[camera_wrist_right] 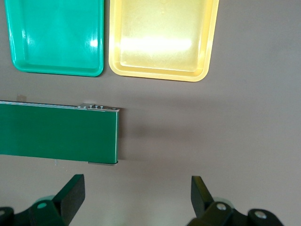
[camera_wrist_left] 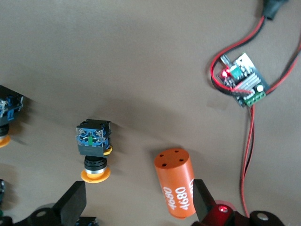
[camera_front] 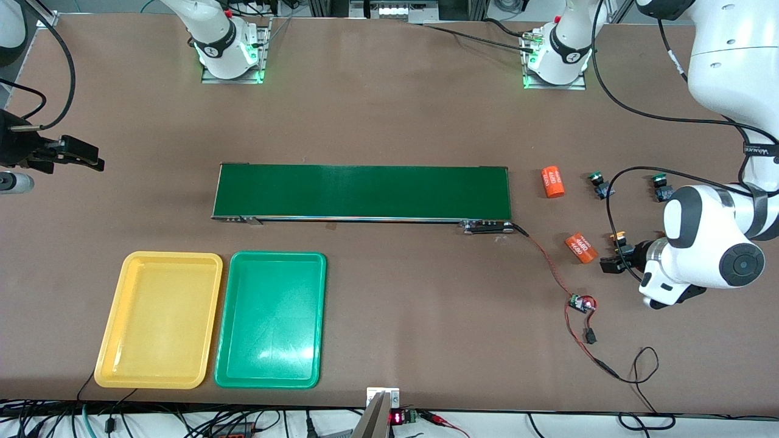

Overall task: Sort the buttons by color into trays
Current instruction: 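Reach the left gripper down and grasp the orange battery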

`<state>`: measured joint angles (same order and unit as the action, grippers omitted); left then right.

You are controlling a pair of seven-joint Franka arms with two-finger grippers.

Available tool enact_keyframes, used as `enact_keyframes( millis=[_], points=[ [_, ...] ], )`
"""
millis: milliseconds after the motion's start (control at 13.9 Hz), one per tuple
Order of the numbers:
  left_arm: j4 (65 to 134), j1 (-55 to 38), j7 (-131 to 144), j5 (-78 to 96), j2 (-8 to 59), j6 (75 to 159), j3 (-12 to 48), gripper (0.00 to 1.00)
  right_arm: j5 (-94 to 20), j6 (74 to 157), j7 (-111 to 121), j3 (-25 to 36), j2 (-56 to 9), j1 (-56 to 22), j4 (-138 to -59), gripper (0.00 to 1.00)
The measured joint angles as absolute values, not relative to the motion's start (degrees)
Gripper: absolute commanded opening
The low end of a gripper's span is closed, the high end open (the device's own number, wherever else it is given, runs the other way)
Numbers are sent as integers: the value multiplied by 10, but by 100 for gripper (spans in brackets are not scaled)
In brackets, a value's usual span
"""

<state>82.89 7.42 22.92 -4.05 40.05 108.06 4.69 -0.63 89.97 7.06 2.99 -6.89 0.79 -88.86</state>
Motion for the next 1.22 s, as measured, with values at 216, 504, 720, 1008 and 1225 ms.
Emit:
enact_keyframes(
  millis=[216,504,720,1008,1225],
  points=[
    [831,70,266,-40,406,1090,49,100,-6,900,74,30,-69,8,-889,100],
    [856,63,279,-40,411,1132,50,100,-7,900,77,30,-69,8,-889,100],
    [888,61,294,-36,415,1166,52,100,-7,900,77,30,-69,8,-889,100],
    [897,56,317,-36,415,1167,58,100,-9,900,78,30,-69,8,-889,100],
    [915,56,320,-31,415,1167,60,100,-9,900,78,30,-69,7,-889,100]
  ],
)
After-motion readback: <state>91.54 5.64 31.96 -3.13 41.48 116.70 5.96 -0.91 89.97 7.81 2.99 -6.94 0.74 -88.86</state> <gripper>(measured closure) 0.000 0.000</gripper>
